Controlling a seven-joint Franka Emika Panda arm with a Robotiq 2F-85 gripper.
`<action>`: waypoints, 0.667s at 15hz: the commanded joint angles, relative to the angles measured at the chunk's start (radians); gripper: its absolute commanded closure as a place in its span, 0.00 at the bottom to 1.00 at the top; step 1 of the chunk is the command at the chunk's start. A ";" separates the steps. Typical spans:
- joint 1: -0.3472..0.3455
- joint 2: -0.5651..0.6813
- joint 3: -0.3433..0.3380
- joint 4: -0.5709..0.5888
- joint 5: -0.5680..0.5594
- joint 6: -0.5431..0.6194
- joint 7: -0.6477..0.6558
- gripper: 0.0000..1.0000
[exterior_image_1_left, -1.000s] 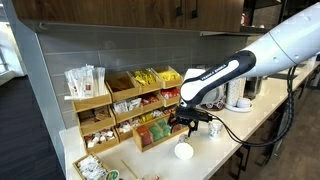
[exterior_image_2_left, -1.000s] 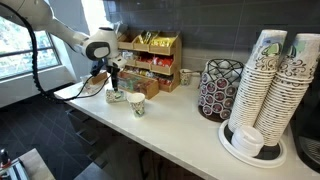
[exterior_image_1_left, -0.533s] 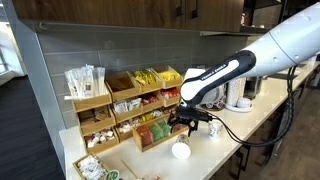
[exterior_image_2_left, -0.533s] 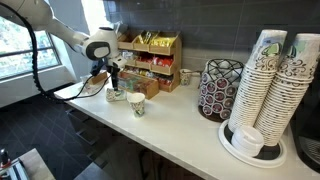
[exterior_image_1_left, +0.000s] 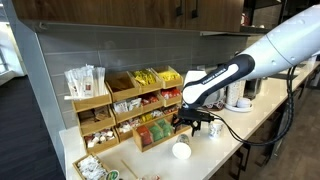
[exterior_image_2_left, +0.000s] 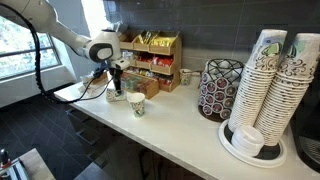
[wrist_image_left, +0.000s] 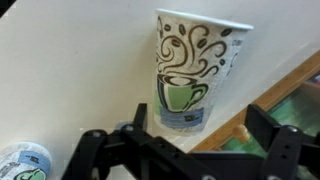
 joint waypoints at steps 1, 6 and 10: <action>0.011 0.041 -0.013 0.019 -0.042 -0.007 0.013 0.00; 0.012 0.086 -0.015 0.034 -0.029 0.004 0.010 0.00; 0.011 0.117 -0.015 0.064 0.002 -0.039 0.022 0.00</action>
